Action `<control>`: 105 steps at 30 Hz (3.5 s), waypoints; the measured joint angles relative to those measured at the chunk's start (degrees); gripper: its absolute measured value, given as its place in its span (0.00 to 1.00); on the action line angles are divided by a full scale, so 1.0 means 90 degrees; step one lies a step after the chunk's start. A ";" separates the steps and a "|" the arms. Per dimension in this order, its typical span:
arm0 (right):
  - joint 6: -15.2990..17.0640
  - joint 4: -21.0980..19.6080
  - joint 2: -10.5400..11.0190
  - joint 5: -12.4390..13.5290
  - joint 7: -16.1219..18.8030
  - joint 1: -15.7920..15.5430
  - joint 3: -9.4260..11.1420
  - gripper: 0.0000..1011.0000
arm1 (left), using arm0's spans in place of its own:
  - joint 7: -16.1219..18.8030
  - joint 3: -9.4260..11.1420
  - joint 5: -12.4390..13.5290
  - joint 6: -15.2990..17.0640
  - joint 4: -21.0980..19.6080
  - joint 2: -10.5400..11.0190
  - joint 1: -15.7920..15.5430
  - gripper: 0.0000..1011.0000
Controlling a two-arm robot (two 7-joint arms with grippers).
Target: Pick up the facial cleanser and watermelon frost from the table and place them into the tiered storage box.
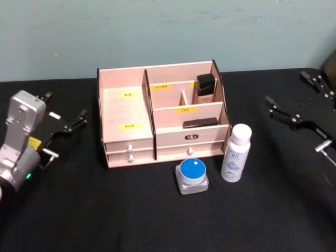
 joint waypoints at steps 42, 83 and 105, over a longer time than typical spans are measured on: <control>0.1659 -0.0612 0.0174 0.0986 0.1553 -0.1066 0.0137 0.99 | 0.0000 0.0000 0.0000 0.0000 0.0000 0.0000 0.0000 1.00; 0.1290 0.0872 -0.1041 0.0105 0.2061 0.0300 -0.0421 0.99 | 0.0000 0.0000 0.0000 0.0000 0.0000 0.0000 0.0000 1.00; 0.1257 0.1038 -0.1152 0.0011 0.2067 0.0447 -0.0482 0.99 | 0.0000 0.0000 0.0000 0.0000 0.0000 0.0000 0.0000 1.00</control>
